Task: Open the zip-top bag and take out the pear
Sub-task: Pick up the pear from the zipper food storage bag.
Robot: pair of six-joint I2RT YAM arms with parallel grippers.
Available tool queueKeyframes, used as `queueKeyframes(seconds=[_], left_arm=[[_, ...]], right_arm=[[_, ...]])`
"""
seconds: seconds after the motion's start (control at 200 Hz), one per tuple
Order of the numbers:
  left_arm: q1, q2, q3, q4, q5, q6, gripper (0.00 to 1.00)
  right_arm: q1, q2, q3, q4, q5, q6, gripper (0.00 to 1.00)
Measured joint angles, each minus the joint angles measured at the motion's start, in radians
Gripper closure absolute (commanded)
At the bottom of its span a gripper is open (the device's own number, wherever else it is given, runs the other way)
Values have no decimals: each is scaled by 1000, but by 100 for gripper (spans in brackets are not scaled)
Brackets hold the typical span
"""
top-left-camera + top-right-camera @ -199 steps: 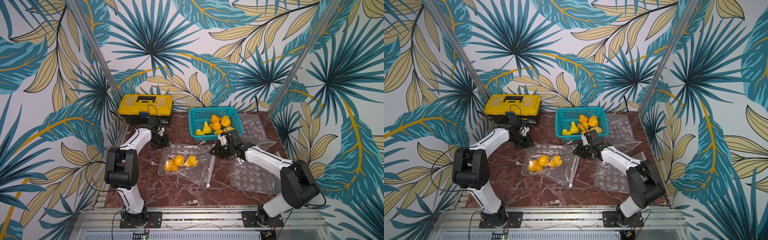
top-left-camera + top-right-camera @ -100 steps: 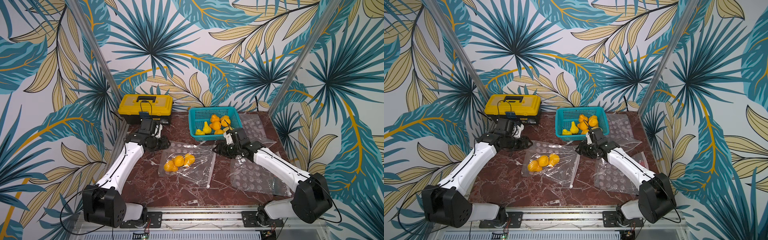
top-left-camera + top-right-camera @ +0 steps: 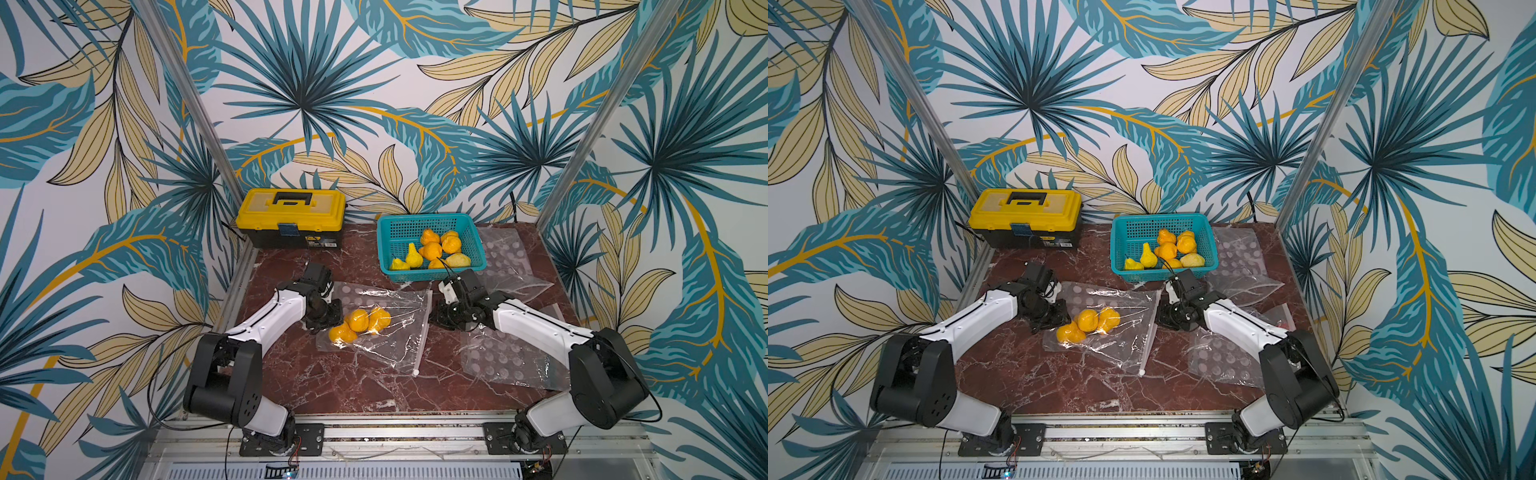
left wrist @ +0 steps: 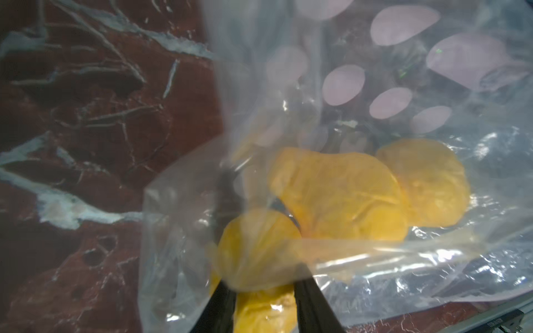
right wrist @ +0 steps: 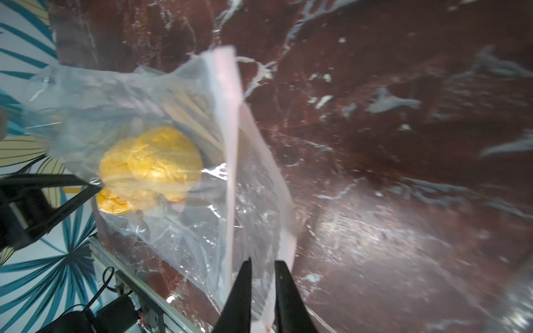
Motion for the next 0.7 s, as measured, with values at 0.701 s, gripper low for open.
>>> queueKeyframes(seconds=[0.701], left_arm=[[1,148,-26,163,58,45,89]], right_arm=[[100,222,-27,421,4,126,68]])
